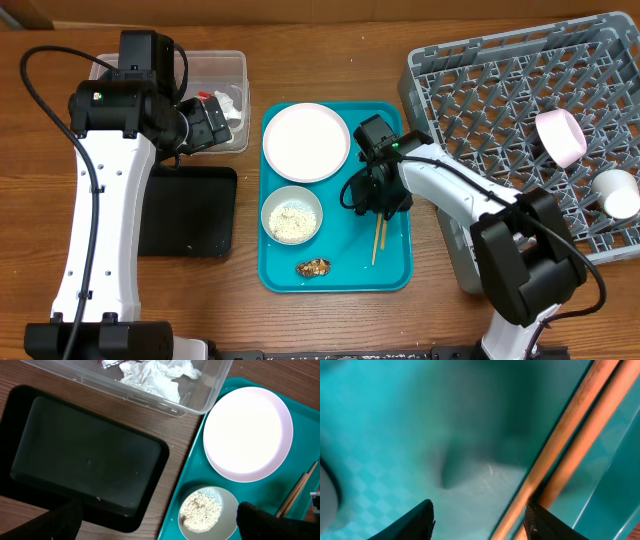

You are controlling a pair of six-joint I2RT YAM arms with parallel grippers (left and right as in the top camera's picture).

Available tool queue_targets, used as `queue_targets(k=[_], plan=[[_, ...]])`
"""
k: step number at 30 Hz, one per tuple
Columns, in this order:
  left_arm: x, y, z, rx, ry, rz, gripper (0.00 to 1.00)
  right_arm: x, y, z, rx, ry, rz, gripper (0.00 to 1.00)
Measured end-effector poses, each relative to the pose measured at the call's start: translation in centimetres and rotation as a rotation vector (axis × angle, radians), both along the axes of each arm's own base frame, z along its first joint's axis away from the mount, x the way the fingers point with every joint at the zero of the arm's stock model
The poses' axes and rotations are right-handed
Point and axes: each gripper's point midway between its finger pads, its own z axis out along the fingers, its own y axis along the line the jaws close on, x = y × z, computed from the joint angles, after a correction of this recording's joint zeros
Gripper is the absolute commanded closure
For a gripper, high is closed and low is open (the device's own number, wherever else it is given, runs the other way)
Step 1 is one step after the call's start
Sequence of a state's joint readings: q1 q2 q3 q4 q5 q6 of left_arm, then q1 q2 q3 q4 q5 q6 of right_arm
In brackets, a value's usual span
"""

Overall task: Sort waste into correct bins and load items into the dishwasher
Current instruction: 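Reach the right gripper to the teal tray and grasp a wooden chopstick, then lift the chopstick and lower it into the rack's left side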

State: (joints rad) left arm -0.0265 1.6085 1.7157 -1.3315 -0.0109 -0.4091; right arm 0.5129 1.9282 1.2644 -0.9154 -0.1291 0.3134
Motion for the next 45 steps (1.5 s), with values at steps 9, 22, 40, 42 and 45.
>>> queue_targets(k=[9, 22, 40, 42, 45], plan=[[0.0, 0.0, 0.0, 0.0, 0.001, 0.0, 0.0, -0.5, -0.3, -0.5, -0.016, 0.029, -0.008, 0.43], [-0.1, 0.0, 0.0, 0.0, 0.003, 0.0, 0.0, -1.2, -1.3, -0.9, -0.076, 0.069, -0.122, 0.78], [-0.1, 0.0, 0.0, 0.0, 0.003, 0.0, 0.0, -2.9, -2.4, -0.7, -0.136, 0.156, -0.122, 0.96], [-0.1, 0.0, 0.0, 0.0, 0.003, 0.0, 0.0, -3.1, -2.6, -0.2, -0.146, 0.175, -0.104, 0.96], [-0.1, 0.0, 0.0, 0.0, 0.003, 0.0, 0.0, -1.6, -2.3, 1.7, -0.12, 0.14, -0.074, 0.96]])
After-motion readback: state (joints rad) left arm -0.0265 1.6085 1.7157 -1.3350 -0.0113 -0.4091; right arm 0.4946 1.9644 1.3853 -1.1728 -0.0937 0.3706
